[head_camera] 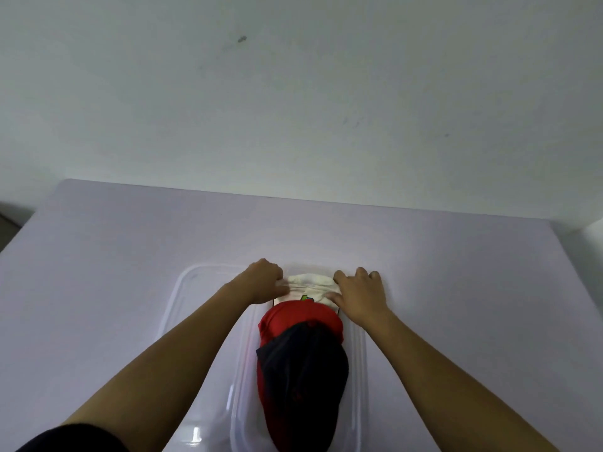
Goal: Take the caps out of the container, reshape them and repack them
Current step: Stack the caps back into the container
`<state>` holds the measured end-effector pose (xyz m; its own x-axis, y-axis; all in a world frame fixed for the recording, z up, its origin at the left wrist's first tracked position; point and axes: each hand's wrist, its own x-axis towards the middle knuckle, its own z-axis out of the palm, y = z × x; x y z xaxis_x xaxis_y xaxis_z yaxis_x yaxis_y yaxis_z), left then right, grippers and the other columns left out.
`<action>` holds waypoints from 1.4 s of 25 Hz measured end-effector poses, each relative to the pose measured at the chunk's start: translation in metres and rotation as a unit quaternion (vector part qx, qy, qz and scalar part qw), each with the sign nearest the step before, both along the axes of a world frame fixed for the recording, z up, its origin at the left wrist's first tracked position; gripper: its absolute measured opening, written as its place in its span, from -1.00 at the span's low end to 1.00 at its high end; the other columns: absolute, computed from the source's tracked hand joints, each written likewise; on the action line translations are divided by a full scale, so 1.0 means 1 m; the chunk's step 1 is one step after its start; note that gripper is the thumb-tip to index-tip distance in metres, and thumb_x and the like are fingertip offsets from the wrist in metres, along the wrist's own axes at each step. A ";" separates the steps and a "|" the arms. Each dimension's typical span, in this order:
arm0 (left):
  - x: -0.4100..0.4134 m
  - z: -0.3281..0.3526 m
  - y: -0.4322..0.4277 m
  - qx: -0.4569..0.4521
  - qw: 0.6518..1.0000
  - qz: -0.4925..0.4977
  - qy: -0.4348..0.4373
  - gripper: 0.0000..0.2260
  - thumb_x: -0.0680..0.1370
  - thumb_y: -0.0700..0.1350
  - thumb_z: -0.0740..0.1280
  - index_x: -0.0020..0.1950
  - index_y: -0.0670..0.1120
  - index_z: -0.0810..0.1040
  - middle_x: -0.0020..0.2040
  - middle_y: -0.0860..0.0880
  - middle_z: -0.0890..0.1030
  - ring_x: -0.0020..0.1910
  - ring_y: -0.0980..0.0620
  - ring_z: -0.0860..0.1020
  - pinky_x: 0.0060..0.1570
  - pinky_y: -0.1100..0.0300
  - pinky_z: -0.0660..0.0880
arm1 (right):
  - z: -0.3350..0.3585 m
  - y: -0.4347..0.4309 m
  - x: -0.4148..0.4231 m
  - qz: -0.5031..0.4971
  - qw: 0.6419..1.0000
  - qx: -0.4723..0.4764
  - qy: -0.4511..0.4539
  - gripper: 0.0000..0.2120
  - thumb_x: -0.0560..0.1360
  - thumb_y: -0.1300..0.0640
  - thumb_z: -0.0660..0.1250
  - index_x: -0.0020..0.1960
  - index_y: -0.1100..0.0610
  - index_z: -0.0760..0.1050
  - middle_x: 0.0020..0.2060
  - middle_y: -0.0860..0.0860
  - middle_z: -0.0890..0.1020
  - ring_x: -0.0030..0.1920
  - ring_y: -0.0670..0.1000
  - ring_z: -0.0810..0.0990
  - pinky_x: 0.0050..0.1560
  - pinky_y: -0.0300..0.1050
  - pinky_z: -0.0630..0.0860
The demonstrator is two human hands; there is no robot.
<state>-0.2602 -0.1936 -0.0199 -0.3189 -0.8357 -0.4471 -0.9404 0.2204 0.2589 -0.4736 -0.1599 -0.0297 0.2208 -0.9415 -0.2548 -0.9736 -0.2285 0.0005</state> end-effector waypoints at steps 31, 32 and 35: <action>0.001 -0.016 0.145 -0.153 0.974 0.112 0.126 -0.53 0.50 0.14 0.28 0.34 -0.04 0.39 0.22 -0.03 0.50 0.17 -0.07 0.47 0.11 0.04 0.45 | -0.008 0.123 0.012 -0.097 0.972 -0.031 -0.210 -0.42 0.36 -0.37 0.22 0.23 -0.03 0.38 -0.07 -0.13 0.55 0.04 -0.03 0.49 0.02 -0.08 0.27; 0.002 -0.015 0.148 -0.179 0.960 0.148 0.156 -0.53 0.48 0.16 0.27 0.32 -0.05 0.42 0.22 -0.04 0.49 0.17 -0.06 0.47 0.11 0.02 0.45 | -0.011 0.132 0.014 -0.099 0.969 -0.062 -0.219 -0.43 0.38 -0.34 0.18 0.24 0.00 0.39 0.00 -0.11 0.56 0.06 -0.01 0.50 0.03 -0.07 0.31; 0.034 -0.016 0.152 -0.235 0.880 0.343 0.231 -0.56 0.50 0.08 0.34 0.29 -0.13 0.45 0.25 -0.14 0.46 0.22 -0.14 0.45 0.20 -0.07 0.42 | -0.020 0.170 0.014 -0.188 0.932 -0.102 -0.294 -0.45 0.46 -0.23 0.15 0.30 0.10 0.37 0.20 0.04 0.51 0.19 0.07 0.49 0.16 0.02 0.41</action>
<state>-0.2258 -0.0413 -0.0359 0.2761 -0.9601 0.0440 -0.7122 -0.1736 0.6802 -0.4598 0.0101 -0.0500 -0.0885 -0.9961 -0.0014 -0.8300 0.0745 -0.5528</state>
